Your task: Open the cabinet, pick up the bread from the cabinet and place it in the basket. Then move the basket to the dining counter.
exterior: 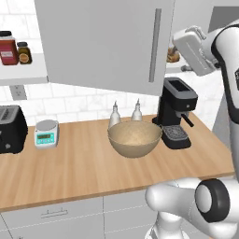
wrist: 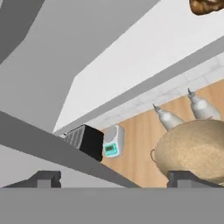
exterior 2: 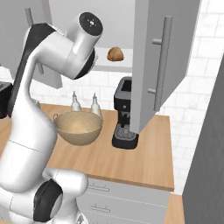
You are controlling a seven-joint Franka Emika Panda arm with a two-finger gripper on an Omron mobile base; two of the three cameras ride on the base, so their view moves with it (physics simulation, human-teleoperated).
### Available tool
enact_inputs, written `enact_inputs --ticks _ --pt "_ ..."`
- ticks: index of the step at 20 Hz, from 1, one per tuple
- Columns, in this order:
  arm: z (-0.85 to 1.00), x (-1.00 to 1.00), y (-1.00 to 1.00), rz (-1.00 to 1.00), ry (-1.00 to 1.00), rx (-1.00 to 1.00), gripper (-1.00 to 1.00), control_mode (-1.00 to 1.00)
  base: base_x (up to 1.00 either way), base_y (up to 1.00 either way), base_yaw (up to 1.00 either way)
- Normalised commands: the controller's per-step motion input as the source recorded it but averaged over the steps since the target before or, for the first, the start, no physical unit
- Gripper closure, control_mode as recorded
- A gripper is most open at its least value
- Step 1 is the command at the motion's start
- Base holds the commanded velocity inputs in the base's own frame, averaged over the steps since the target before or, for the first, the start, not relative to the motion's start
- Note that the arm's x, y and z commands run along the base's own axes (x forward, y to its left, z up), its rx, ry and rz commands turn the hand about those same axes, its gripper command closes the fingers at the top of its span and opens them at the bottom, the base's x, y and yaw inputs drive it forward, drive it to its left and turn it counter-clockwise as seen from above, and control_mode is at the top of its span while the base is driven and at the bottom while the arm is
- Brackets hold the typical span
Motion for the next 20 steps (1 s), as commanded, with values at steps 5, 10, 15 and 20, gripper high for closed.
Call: enact_inputs --ticks 5,10,15,20 --pt "0.00 -0.64 0.03 0.02 0.02 0.18 -1.00 -1.00 0.00 0.00 0.00" --pt "-0.07 0.12 0.01 -0.02 -0.02 0.08 -1.00 -1.00 0.00 0.00 0.00" --pt "-0.14 0.57 -0.01 -0.07 0.00 0.06 -1.00 -1.00 0.00 0.00 0.00" --pt "-0.12 0.09 0.00 -0.01 0.00 0.10 -1.00 -1.00 0.00 0.00 0.00"
